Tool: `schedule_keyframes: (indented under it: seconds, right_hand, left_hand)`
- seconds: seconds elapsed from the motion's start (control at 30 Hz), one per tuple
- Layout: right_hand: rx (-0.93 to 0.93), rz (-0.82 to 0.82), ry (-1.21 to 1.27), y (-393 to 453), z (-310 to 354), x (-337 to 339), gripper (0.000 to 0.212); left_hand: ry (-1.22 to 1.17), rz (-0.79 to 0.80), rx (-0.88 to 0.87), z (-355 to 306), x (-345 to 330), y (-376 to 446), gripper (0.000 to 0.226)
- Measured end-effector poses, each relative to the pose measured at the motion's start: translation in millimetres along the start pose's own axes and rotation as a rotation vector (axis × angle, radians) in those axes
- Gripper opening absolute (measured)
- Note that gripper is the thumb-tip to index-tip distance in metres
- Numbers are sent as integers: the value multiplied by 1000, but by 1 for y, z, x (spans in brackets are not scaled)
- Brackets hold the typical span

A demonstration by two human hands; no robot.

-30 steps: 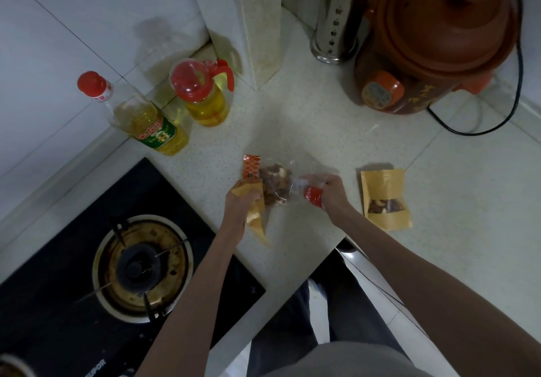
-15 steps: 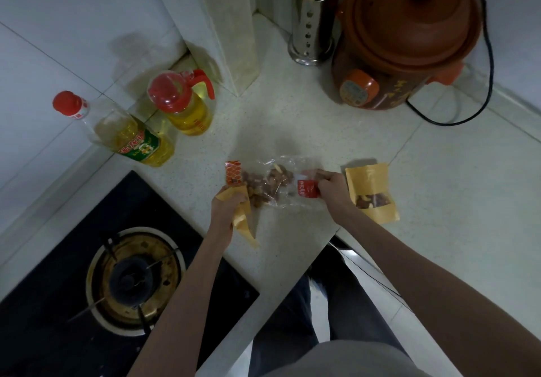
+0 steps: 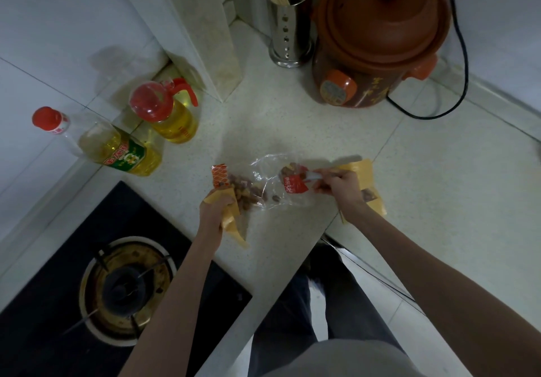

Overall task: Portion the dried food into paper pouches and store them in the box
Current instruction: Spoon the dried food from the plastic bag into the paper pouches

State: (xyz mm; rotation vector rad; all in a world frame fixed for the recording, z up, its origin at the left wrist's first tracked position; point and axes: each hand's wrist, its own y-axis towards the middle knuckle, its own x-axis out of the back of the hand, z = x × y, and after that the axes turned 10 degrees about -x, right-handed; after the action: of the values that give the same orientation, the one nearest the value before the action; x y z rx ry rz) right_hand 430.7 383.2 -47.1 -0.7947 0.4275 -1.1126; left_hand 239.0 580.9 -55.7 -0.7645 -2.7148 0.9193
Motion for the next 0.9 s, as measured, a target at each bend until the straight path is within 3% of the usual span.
schedule_keyframes:
  seconds: [0.53, 0.7, 0.9]
  right_hand:
    - [-3, -85, -12, 4, 7, 32, 16]
    - [5, -75, -46, 3, 10, 34, 17]
    - [42, -41, -89, -3, 13, 24, 19]
  left_hand:
    - [-5, -29, 5, -2, -4, -1, 26]
    - [-37, -33, 1, -3, -5, -2, 45]
    - [-37, -42, 19, -2, -4, -1, 34]
